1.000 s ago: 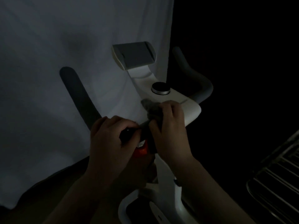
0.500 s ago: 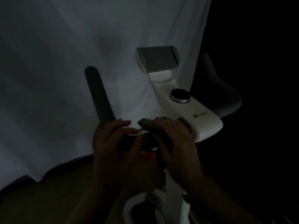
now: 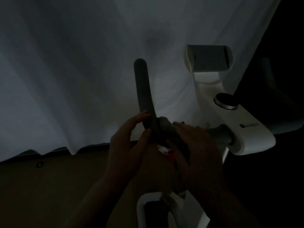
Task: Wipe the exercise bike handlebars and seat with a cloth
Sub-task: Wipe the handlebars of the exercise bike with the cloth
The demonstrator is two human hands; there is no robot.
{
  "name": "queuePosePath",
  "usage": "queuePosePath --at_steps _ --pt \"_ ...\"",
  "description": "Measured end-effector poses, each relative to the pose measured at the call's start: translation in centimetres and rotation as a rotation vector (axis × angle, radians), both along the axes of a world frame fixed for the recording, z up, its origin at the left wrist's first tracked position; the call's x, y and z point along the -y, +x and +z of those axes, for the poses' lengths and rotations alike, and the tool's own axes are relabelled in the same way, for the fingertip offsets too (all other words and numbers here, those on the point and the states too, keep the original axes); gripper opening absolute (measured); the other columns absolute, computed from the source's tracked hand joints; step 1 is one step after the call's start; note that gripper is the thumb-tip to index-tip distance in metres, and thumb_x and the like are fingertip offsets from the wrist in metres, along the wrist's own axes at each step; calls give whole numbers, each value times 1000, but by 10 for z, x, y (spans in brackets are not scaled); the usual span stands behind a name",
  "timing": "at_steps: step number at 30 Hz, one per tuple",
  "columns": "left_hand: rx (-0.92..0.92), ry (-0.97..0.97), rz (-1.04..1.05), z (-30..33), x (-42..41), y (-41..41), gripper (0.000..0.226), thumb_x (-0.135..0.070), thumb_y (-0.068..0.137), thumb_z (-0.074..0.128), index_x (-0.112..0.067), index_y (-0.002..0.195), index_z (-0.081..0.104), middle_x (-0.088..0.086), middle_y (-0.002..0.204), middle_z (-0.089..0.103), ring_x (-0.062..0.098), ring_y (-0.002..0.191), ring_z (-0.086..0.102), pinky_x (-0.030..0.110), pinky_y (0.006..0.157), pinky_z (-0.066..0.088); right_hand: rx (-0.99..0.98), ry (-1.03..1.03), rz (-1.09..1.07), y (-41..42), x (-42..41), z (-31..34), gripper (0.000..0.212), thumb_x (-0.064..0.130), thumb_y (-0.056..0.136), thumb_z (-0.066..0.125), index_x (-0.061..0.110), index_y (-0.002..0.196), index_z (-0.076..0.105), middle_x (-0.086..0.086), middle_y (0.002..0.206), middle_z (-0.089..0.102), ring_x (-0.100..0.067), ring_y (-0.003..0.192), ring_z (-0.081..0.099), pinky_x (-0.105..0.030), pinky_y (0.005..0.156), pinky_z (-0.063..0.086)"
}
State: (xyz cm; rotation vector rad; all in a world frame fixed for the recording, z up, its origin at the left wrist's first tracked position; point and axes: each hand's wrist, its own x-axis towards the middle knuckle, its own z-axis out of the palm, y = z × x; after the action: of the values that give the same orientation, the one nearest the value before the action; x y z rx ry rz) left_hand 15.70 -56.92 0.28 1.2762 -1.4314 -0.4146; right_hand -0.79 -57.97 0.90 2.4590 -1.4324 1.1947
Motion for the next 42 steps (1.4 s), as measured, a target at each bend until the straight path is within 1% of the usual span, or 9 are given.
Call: queuePosePath --at_steps 3,9,15,18,23,27,31,38,42 --pt "-51 10 -31 -2 -1 -2 34 -8 93 55 -19 125 56 -17 126 55 -7 120 48 5 96 36 -20 109 1 34 13 10 45 31 80 45 -2 98 69 -18 89 71 -30 75 70 -47 72 58" --pt "-292 46 -144 1 -4 4 34 -16 90 44 -31 118 57 -15 124 59 -1 119 52 13 95 42 -62 166 92 13 2 20 44 31 84 49 7 118 64 -14 107 69 -30 89 68 -46 84 54" --pt "-588 87 -148 2 0 9 32 -3 96 44 -20 117 60 -10 122 63 8 119 56 36 102 45 -81 325 13 52 21 26 38 23 94 55 9 130 54 -11 124 60 -23 106 58 -25 93 37" --pt "-584 145 -186 3 1 16 31 -5 96 44 -21 118 60 -10 122 63 7 118 56 38 102 45 -200 182 20 29 2 16 41 29 83 56 11 119 63 -16 113 66 -30 89 67 -44 82 55" --pt "-551 141 -187 5 8 20 28 -10 96 46 -23 113 63 -10 113 66 8 111 60 32 96 47 -50 127 -108 74 20 20 39 8 75 75 5 113 67 -20 112 66 -37 93 67 -49 80 55" --pt "-567 161 -243 6 8 24 26 -14 96 43 -19 112 63 -6 114 67 9 110 61 28 92 51 -199 70 -51 56 15 8 49 17 68 81 7 113 66 -24 112 65 -39 91 67 -53 74 57" --pt "-586 160 -278 8 12 32 28 -6 98 42 -19 111 63 -6 112 68 8 108 62 23 88 51 -196 54 -59 63 16 16 42 20 70 75 9 111 68 -21 108 67 -34 85 69 -38 73 54" --pt "-600 154 -306 14 18 38 26 -6 96 45 -17 109 64 -6 107 68 8 101 64 21 83 52 -125 272 -89 82 20 25 44 14 89 63 19 132 54 -12 141 46 -27 123 50 -41 102 43" --pt "-497 143 -346 22 20 40 30 -2 96 44 -17 116 60 -13 109 66 -1 102 61 13 81 48 -39 188 -194 99 28 33 35 19 94 53 22 129 56 -5 128 55 -19 109 56 -28 93 45"
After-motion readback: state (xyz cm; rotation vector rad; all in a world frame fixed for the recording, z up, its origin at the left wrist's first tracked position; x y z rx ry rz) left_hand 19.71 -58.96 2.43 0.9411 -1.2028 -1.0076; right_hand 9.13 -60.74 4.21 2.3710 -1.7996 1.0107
